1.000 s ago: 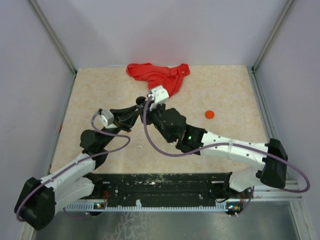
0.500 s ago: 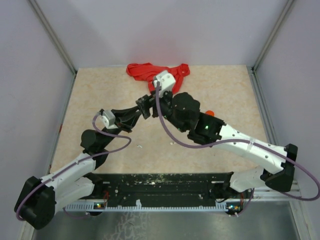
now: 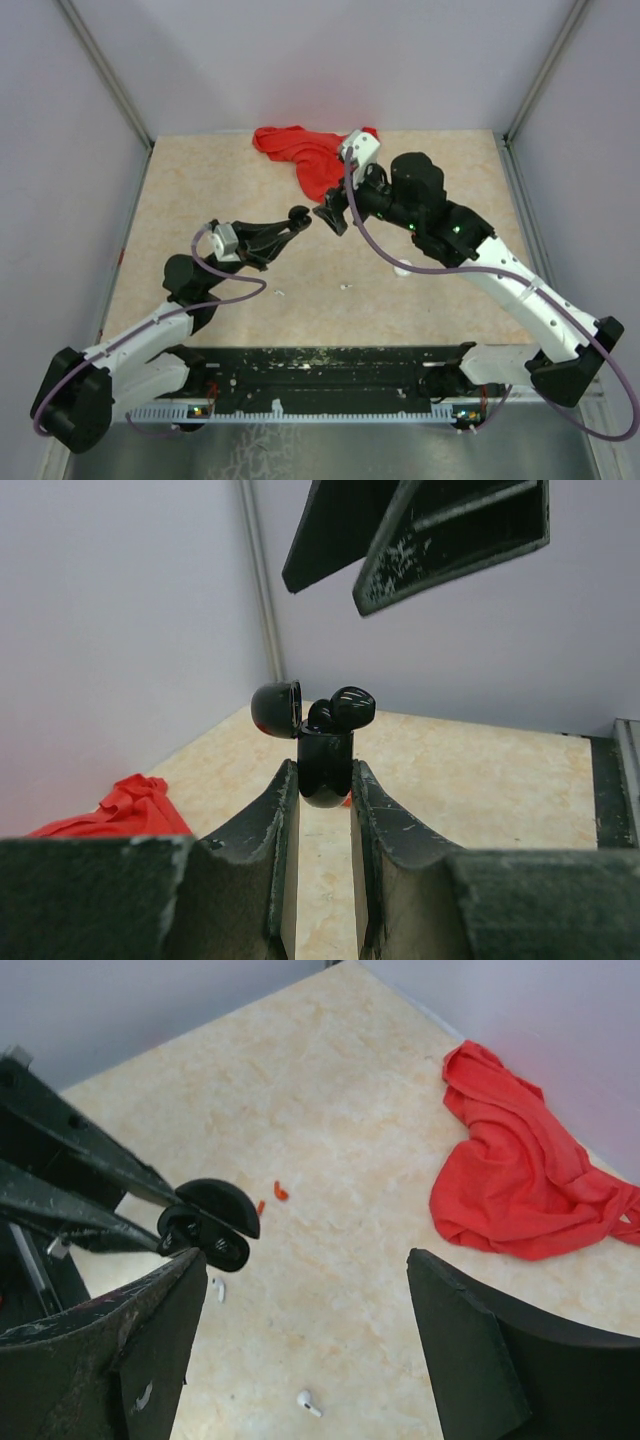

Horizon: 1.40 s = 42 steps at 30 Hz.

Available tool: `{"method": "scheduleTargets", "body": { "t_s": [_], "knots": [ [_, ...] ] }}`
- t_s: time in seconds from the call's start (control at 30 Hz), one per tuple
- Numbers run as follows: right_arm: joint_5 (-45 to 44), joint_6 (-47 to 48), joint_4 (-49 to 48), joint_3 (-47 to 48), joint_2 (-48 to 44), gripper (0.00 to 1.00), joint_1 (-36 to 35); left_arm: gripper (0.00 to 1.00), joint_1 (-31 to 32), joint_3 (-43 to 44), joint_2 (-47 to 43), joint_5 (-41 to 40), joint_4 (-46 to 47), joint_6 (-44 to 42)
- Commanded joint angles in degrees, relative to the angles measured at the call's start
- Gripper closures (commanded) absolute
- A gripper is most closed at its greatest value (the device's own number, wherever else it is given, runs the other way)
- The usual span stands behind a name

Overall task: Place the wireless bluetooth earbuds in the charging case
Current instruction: Place the earbud in the charging case.

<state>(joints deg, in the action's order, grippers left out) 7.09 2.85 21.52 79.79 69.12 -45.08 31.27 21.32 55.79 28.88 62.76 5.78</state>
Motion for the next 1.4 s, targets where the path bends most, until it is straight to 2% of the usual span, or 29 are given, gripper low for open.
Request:
{"method": "scheduleTargets", "body": {
  "t_s": [0.0,0.47,1.13,1.37],
  "knots": [
    [7.6,7.7,3.8,-1.1,-2.2,0.19,0.3,1.0,0.2,2.5,1.2,6.2,1.7,1.3],
    [11.8,10.2,3.0,-4.3,-2.8,0.18,0.2,1.0,0.1,3.2,3.5,11.5,4.7,4.5],
    [16.7,7.3,0.1,-3.0,-1.1,0.17,0.3,1.0,0.2,3.8,4.0,13.7,4.2,4.5],
    [15.1,4.9,-1.7,-2.6,-0.5,0.17,0.3,1.0,0.3,4.1,4.2,14.4,4.2,4.6]
  ]
}}
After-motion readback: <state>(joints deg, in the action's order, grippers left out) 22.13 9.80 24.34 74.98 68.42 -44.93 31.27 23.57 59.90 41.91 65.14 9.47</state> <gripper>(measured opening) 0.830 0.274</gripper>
